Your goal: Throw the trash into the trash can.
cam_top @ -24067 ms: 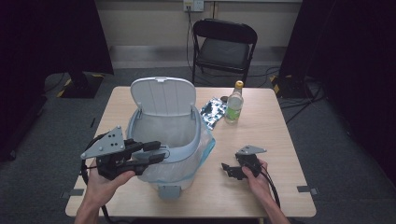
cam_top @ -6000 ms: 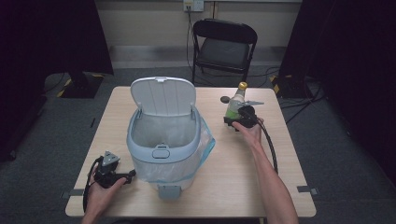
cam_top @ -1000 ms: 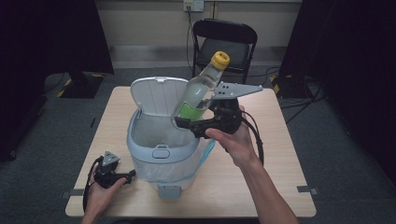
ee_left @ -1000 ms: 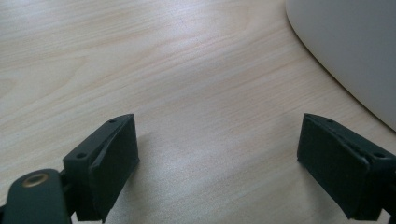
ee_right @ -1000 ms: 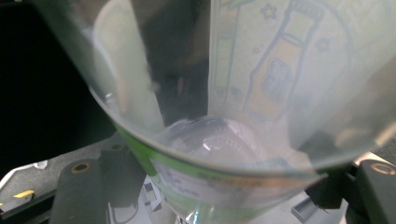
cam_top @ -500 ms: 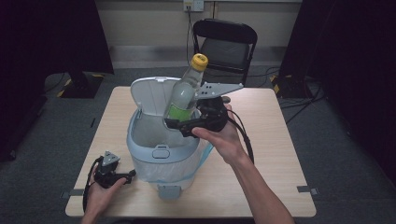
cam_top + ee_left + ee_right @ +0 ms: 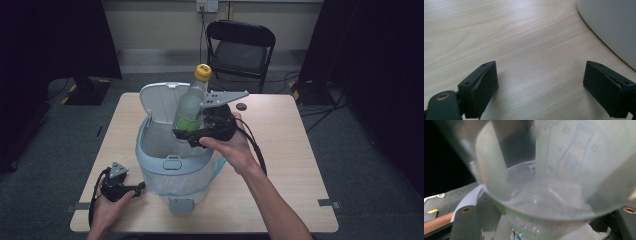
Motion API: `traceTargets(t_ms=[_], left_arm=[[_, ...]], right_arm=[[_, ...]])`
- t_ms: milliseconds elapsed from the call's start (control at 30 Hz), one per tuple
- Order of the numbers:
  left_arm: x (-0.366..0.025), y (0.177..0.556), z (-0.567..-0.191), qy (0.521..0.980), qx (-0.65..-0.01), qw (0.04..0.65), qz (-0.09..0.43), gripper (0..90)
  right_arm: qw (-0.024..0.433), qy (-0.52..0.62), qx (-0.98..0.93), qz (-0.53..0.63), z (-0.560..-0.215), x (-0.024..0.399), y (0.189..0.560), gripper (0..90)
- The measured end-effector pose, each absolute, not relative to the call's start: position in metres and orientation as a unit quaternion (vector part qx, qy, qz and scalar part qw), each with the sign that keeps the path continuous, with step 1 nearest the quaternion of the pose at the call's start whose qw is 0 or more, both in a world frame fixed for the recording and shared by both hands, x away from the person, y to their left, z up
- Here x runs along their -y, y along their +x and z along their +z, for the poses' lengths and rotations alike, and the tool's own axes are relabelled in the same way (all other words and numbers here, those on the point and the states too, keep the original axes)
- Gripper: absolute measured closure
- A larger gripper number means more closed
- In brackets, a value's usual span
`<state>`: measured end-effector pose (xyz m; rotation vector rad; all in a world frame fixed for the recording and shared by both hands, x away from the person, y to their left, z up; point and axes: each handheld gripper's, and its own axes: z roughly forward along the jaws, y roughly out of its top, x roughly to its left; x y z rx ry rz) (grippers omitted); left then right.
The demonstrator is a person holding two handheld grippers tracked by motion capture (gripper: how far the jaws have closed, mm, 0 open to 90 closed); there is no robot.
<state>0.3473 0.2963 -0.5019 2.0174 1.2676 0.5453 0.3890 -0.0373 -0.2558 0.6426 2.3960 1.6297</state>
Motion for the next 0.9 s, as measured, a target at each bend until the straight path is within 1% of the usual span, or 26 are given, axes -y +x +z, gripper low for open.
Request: traceTargets(t_ms=[133, 267, 367, 500, 633, 733, 900], left_arm=[[-0.296, 0.347, -0.502, 0.776, -0.488, 0.342, 0.210, 11.9], [-0.296, 0.347, -0.502, 0.776, -0.487, 0.342, 0.210, 11.9], [-0.296, 0.347, -0.502, 0.776, -0.487, 0.342, 0.209, 11.9], [-0.297, 0.348, -0.502, 0.777, -0.485, 0.341, 0.210, 11.9], [-0.296, 0.348, -0.502, 0.776, -0.487, 0.342, 0.209, 11.8], [-0.296, 0.348, -0.502, 0.776, -0.487, 0.343, 0.209, 11.8], [-0.296, 0.348, -0.502, 0.776, -0.487, 0.342, 0.209, 11.8]], right_arm=[[0.091, 0.212, -0.814, 0.533, -0.259, 0.034, 0.388, 25.2], [0.076, 0.211, -0.802, 0.553, -0.258, 0.035, 0.389, 25.6], [0.082, 0.209, -0.800, 0.557, -0.256, 0.037, 0.388, 29.1], [0.090, 0.199, -0.796, 0.565, -0.247, 0.039, 0.383, 29.1], [0.093, 0.196, -0.796, 0.565, -0.247, 0.041, 0.380, 30.2], [0.092, 0.196, -0.796, 0.565, -0.249, 0.044, 0.380, 32.7], [0.093, 0.193, -0.795, 0.568, -0.250, 0.049, 0.379, 39.6]])
